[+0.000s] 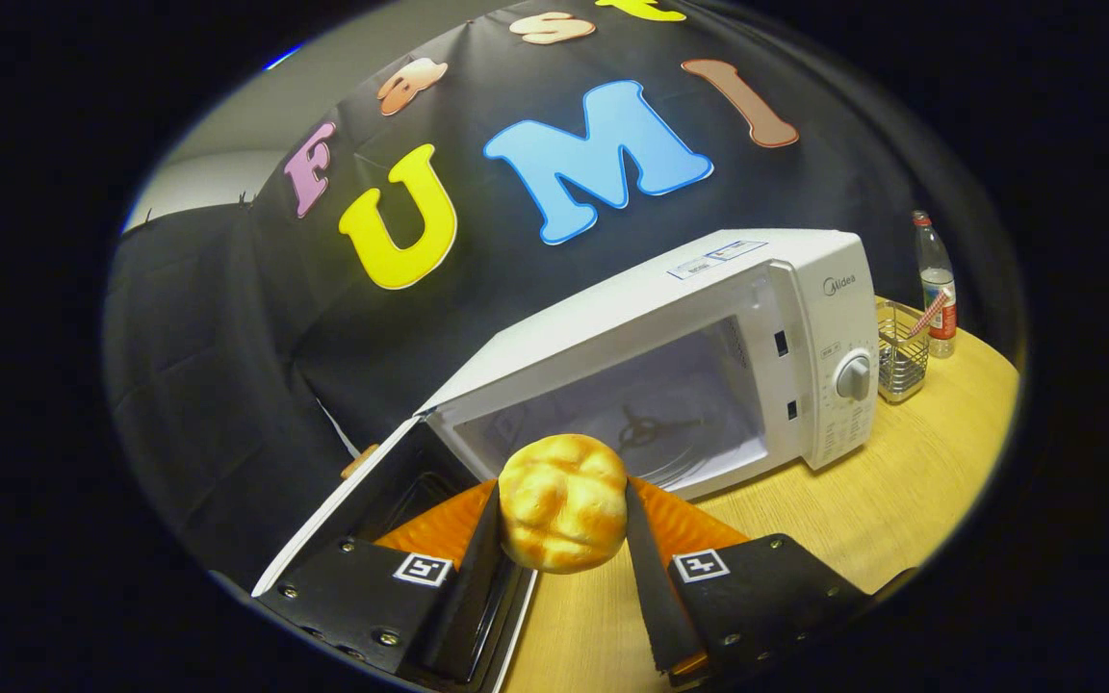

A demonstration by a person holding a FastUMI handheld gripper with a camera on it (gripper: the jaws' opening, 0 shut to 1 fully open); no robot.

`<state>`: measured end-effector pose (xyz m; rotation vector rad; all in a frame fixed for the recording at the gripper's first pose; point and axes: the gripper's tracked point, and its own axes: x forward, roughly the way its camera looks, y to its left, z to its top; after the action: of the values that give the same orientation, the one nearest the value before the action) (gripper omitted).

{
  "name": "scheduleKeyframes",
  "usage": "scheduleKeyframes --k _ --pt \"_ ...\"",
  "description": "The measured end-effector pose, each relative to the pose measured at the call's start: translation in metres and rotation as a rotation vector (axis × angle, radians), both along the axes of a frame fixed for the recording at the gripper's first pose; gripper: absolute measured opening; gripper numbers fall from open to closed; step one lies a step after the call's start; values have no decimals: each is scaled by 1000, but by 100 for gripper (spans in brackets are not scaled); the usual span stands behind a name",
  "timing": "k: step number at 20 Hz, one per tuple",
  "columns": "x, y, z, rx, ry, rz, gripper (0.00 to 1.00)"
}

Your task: Open the microwave, put the food inside, and close the microwave door.

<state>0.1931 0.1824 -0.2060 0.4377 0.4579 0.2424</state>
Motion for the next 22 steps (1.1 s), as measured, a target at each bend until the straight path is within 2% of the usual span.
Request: scheduleKeyframes --k 11,22 --pt "64 -3 -33 74 -55 -110 69" --pt "108 -7 -90 157 18 -223 69"
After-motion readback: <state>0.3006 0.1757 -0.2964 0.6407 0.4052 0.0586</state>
